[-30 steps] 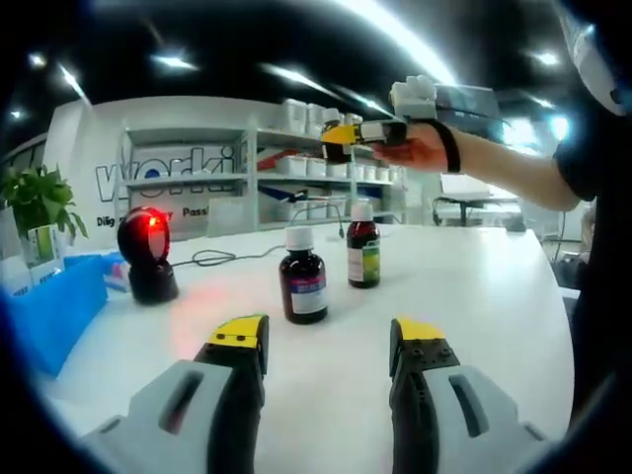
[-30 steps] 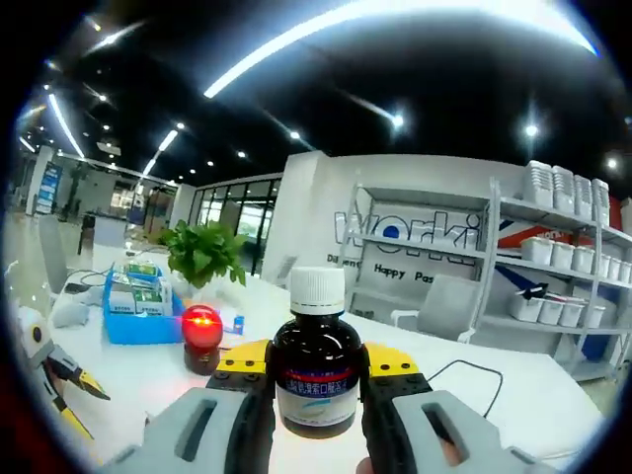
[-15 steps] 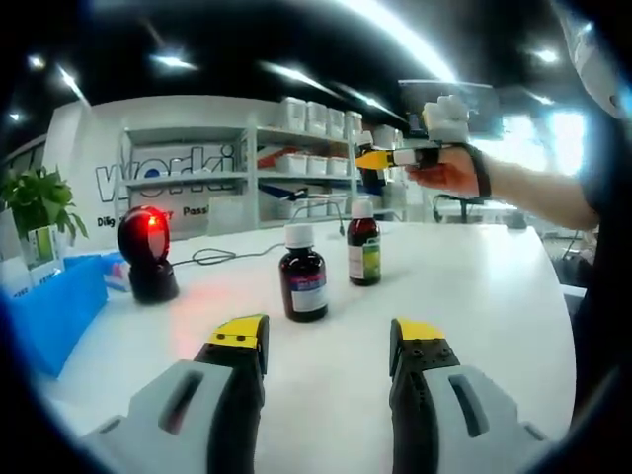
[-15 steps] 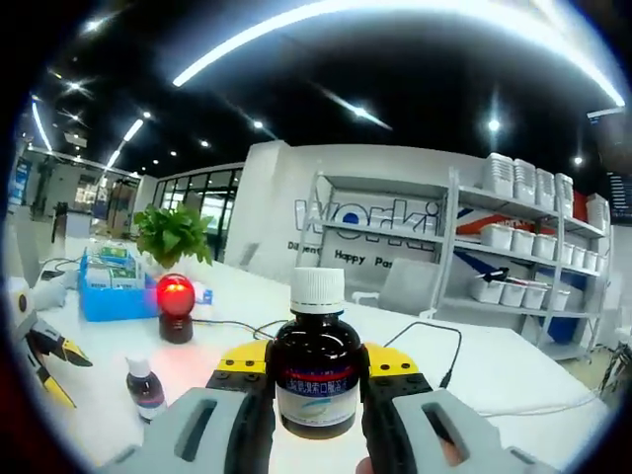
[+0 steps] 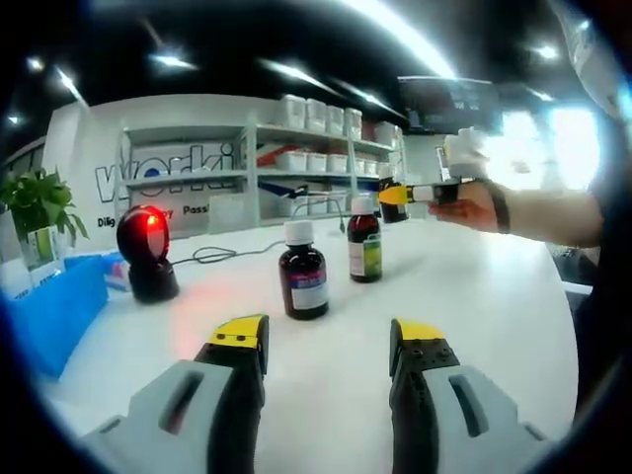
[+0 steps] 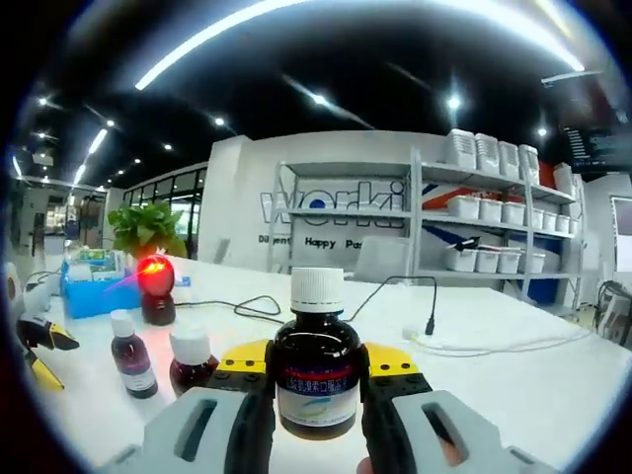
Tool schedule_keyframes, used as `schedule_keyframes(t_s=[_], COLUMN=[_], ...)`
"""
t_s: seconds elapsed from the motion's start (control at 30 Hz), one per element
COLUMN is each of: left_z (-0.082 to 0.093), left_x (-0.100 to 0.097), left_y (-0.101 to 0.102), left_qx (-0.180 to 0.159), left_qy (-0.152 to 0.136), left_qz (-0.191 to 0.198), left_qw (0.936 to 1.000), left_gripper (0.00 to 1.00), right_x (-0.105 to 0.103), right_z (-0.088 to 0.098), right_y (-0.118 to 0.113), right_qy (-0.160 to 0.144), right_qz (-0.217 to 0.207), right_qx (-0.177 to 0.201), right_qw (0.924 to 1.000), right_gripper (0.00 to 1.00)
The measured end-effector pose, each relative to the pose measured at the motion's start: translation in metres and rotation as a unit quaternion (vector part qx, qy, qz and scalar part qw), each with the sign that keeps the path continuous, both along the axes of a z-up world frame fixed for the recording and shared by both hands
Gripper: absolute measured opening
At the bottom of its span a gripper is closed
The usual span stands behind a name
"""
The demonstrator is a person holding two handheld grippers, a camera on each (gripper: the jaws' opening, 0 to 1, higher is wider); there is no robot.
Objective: Rotate the medicine bottle to make it face forward pick up the medicine bottle inspect the drug traceability code place the medicine on the table
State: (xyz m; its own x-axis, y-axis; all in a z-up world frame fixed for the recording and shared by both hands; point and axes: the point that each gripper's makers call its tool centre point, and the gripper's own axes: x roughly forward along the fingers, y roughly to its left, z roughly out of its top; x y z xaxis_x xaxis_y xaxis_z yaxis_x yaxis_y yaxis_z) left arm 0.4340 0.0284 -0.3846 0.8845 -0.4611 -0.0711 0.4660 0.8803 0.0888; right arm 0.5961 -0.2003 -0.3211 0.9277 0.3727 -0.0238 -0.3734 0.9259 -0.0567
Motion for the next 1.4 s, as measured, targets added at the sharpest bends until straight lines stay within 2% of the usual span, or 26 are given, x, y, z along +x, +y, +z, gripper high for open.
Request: schedule_keyframes(t_s=[0.23, 0.53, 0.7, 1.27, 1.4], left_z=[0.000, -0.001, -0.002, -0.002, -0.001], left_x=[0.000, 0.001, 0.001, -0.001, -0.001], left_y=[0.000, 0.000, 0.000, -0.002, -0.003], left_qx=[0.004, 0.007, 0.010, 0.013, 0.013], left_qy=[0.001, 0.002, 0.002, 0.002, 0.003], left_qz=[0.002, 0.003, 0.002, 0.002, 0.002], left_qw=[1.0000, 1.0000, 0.9999, 0.9999, 0.9999], left_gripper=[0.40, 0.40, 0.40, 0.40, 0.40], right_x=[0.001, -0.001, 0.000, 0.006, 0.005], right_z=[-0.024, -0.036, -0.041, -0.060, -0.059], right_y=[-0.006, -0.010, -0.011, -0.012, -0.013], right_qy=[0.022, 0.035, 0.032, 0.055, 0.056], right_qz=[-0.014, -0.020, -0.021, -0.027, -0.029], right_qx=[0.024, 0.034, 0.025, -0.001, 0.001], right_qw=[0.9994, 0.9986, 0.9990, 0.9981, 0.9980], right_gripper=[0.28, 0.28, 0.28, 0.28, 0.29])
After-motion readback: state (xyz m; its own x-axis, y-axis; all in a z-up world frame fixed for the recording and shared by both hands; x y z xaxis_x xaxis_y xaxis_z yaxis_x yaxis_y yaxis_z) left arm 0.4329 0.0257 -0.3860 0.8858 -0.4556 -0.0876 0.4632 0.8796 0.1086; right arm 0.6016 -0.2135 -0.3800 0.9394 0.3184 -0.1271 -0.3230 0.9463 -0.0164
